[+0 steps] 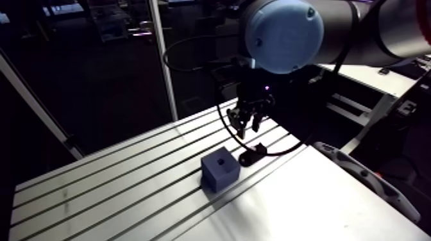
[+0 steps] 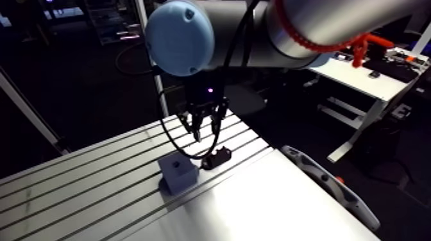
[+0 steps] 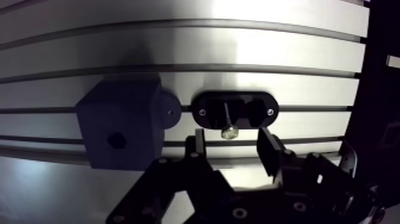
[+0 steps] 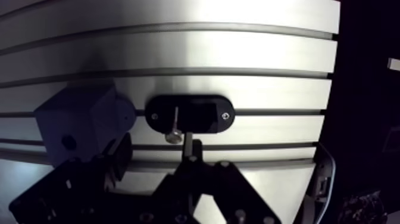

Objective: Pick up the M10 bolt and insert it into the hex recess until seated.

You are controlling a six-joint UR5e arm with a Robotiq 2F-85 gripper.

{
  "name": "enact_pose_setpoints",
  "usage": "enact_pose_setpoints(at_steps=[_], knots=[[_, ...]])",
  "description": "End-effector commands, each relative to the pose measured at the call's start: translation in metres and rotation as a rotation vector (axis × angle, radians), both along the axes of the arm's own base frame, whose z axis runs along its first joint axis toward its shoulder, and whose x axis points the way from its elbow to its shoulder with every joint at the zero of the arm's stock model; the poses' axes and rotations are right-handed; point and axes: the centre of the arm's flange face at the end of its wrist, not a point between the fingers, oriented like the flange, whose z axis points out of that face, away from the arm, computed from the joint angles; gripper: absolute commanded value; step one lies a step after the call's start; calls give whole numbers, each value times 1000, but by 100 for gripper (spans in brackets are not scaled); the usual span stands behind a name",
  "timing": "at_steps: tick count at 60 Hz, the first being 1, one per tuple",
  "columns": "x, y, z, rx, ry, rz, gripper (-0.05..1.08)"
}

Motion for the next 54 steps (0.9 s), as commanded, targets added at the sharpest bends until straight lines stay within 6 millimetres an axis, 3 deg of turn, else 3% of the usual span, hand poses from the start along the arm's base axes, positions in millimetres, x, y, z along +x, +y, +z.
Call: enact_pose_setpoints(at_steps=[1, 54], knots=[[8, 4, -7, 3, -21, -7, 44], [17, 7, -30, -9, -46, -18, 46]])
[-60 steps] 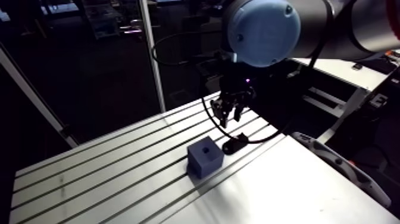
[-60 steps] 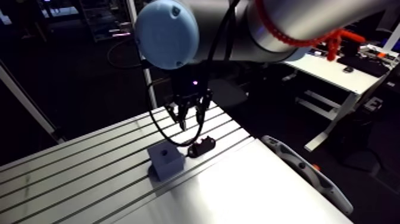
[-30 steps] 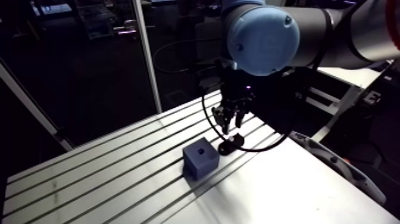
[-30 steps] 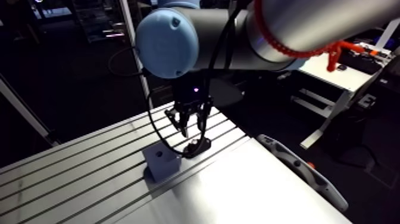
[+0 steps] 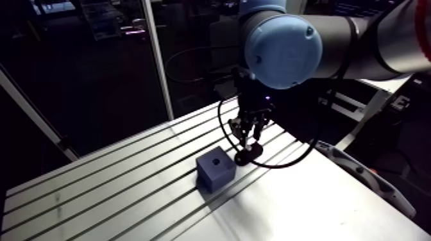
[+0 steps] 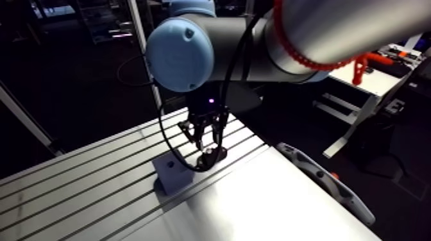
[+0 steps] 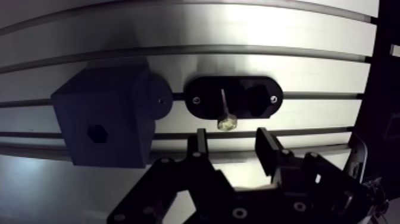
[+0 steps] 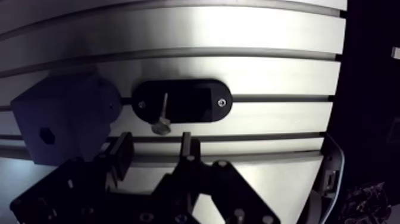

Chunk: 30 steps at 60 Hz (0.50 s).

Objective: Pick up the M10 bolt and insert it into the hex recess until seated.

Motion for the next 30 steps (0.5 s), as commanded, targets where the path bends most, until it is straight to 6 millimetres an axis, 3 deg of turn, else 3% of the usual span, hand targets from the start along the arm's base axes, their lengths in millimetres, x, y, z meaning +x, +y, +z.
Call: enact_pose_setpoints(at_steps=[1, 30], knots=[[1, -1, -8, -7, -10, -2, 46], [1, -2, -14, 1, -2, -3, 46]])
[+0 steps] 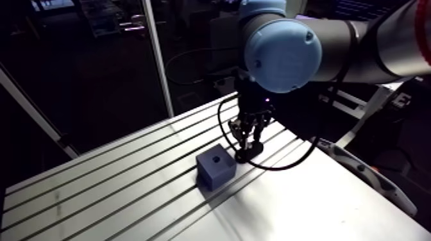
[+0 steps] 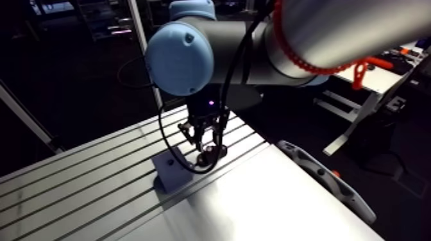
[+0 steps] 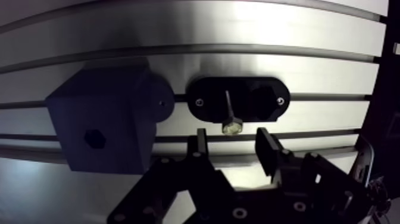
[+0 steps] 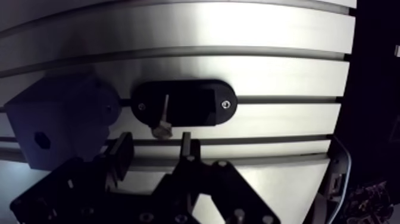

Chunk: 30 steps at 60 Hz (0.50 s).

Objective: Pick up the M10 bolt and insert it into the hex recess until seated.

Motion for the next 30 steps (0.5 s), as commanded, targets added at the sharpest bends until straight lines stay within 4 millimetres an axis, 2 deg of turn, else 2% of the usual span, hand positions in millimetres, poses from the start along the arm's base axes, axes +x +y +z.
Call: enact_pose_setpoints(at_steps=[1, 30], knots=[[0, 0, -2, 7, 8, 1, 46], [0, -1, -2, 10, 15, -2, 46]])
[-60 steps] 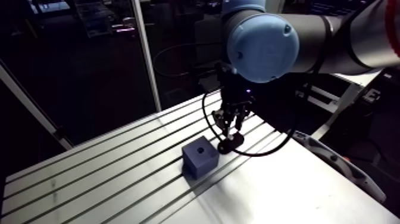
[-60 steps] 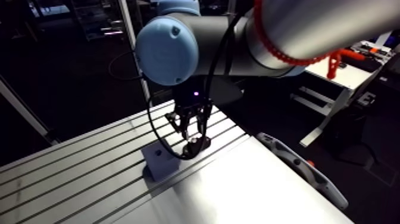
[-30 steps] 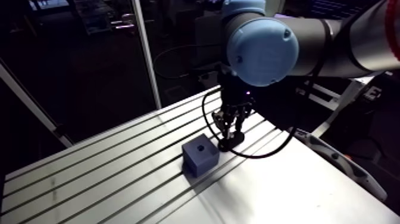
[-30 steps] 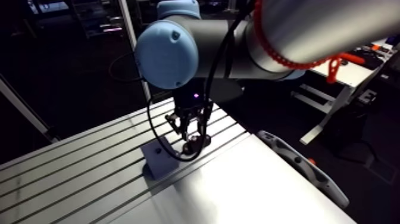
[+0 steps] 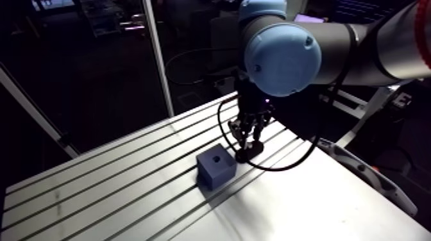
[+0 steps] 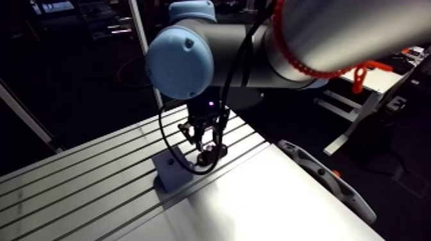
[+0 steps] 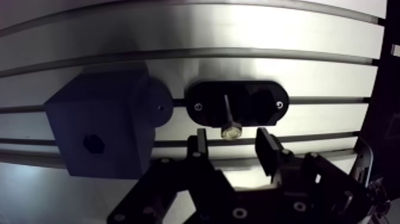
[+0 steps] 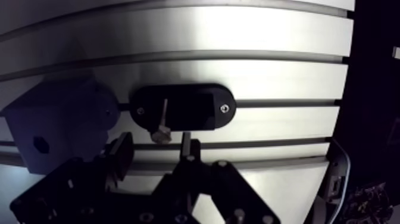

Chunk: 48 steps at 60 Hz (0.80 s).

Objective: Pick up the M10 bolt and insert it into the hex recess until seated.

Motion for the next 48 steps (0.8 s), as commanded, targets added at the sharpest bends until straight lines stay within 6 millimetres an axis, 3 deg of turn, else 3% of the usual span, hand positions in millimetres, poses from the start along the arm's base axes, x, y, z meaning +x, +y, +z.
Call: enact_pose_setpoints(at_steps=[1, 48], knots=[[0, -1, -1, 0, 0, -1, 46], [-2, 0, -4, 18, 24, -2, 47]])
